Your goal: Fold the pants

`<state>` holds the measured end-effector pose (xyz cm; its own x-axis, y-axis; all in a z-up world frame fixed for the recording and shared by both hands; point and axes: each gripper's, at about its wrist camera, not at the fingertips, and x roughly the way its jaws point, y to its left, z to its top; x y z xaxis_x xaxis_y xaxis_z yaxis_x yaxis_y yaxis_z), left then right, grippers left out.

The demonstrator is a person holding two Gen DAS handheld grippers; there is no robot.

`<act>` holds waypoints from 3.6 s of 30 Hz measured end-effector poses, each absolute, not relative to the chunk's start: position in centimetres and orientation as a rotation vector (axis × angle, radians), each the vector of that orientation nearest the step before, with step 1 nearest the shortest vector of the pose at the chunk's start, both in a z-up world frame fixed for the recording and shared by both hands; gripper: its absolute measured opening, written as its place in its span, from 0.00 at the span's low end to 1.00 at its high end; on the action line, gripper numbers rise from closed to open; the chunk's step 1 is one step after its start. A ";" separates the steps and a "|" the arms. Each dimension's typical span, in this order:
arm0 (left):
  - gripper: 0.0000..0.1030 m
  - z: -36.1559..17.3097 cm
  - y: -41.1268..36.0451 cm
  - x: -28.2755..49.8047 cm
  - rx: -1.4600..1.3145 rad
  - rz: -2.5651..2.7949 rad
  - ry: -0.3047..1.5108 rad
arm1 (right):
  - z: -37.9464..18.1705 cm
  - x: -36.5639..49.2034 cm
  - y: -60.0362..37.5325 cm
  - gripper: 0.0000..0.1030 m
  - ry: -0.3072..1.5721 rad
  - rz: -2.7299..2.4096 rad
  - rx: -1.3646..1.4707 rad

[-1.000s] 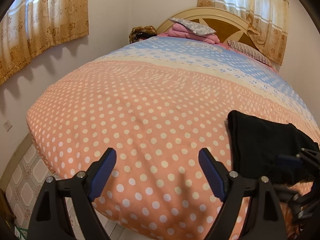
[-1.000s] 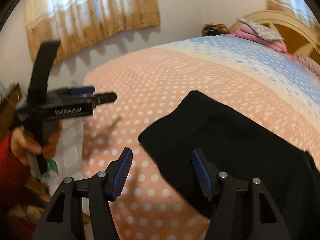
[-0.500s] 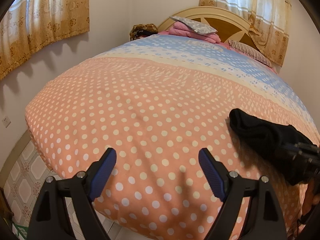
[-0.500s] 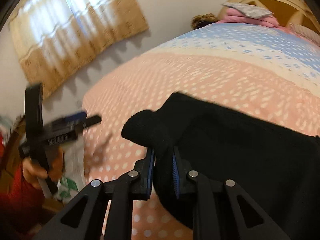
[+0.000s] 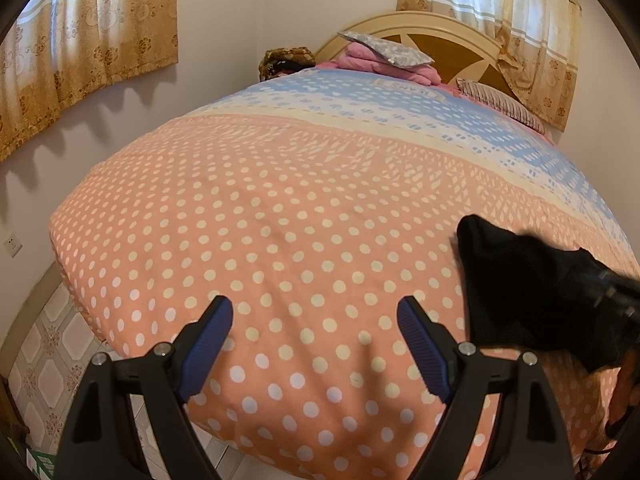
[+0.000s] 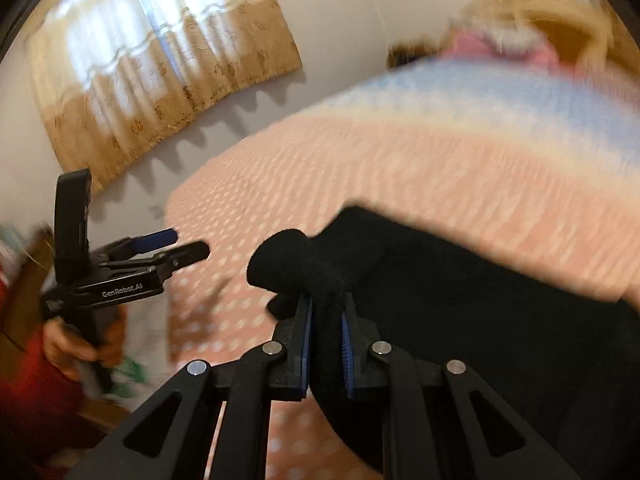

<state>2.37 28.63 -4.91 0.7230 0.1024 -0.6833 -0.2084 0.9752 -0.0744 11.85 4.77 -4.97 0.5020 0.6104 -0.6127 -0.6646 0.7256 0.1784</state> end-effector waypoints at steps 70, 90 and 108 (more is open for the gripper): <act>1.00 -8.0 14.4 9.7 -0.010 0.029 0.861 | -4.3 16.8 -50.0 0.57 0.939 -0.568 0.563; 1.00 -8.0 14.1 10.0 -0.007 0.039 0.860 | -0.8 -7.9 -54.1 0.06 0.354 -0.394 0.884; 1.00 -8.2 14.1 10.5 -0.001 0.062 0.859 | -1.3 -8.7 -58.1 0.68 0.518 -0.536 0.648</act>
<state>10.49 14.07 -8.16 0.6519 0.0545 -0.7564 -0.0551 0.9982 0.0244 -8.69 -58.14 -1.27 0.7439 -0.2989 -0.5977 0.6078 0.6743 0.4194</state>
